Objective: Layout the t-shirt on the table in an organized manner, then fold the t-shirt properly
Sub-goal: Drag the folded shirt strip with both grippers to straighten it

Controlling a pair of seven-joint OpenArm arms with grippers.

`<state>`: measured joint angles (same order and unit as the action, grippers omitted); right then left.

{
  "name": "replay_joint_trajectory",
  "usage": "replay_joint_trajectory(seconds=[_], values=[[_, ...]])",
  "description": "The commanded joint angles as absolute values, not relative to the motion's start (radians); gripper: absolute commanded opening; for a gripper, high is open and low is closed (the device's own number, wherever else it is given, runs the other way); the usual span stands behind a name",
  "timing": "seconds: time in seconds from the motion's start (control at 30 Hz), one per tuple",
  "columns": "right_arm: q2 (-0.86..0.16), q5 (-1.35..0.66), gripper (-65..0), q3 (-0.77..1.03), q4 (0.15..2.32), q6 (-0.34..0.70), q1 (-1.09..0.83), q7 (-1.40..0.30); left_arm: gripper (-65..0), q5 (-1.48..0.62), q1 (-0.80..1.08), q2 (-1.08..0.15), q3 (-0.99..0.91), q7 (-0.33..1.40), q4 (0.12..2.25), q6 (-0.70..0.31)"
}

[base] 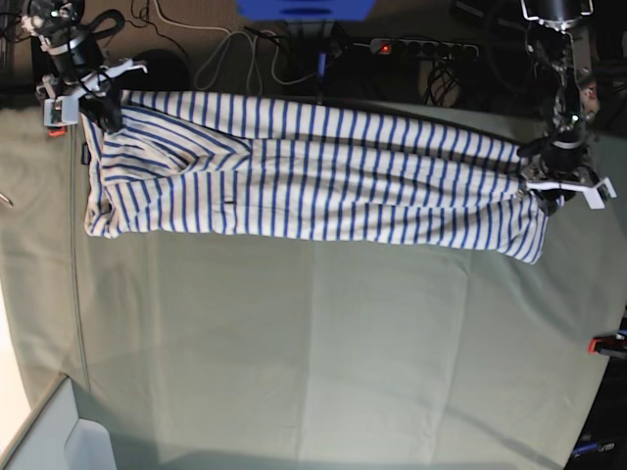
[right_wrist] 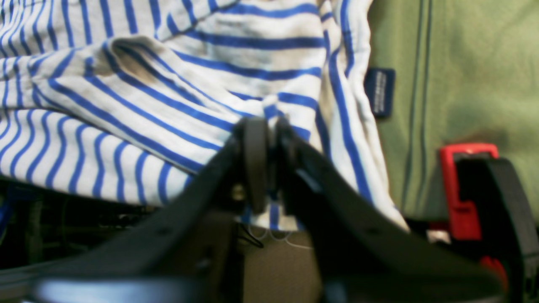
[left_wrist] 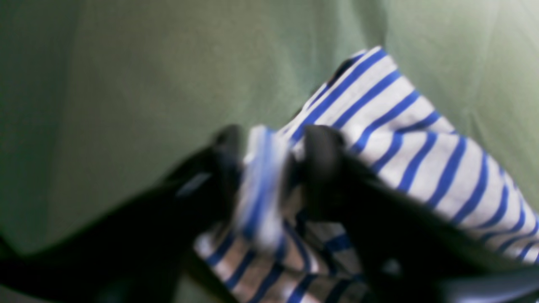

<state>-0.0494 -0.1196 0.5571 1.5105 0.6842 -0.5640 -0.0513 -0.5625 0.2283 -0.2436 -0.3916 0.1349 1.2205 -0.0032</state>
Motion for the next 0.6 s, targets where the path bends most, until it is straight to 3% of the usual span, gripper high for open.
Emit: replay_joint_trajectory(seconds=[0.0,0.1,0.2,0.43,0.57], values=[[-0.058,-0.136,-52.3,0.565,1.526,0.698,-0.578,-0.027,-29.3,-0.564,0.237,-0.257,-0.395,0.114,1.244,-0.005],[-0.056,-0.136,-42.8,0.57,1.541,0.698,-0.581,-0.027,-19.5,-0.564,0.257,-0.257,-0.403,0.114,1.274,-0.005],[-0.047,-0.139,-37.2,0.618,1.577,0.698,-0.599,-0.024,-18.5,-0.564,0.28,-0.257,-0.406,0.113,1.317,-0.005],[0.015,-0.139,-35.7,0.645,1.704,0.698,-0.599,-0.028,-18.4,-0.564,0.243,-0.257,-0.46,0.113,1.31,-0.005],[0.027,-0.134,-35.6,0.572,1.715,0.698,-0.588,-0.03,-18.4,-0.564,0.206,-0.257,-0.406,0.113,1.264,-0.005]])
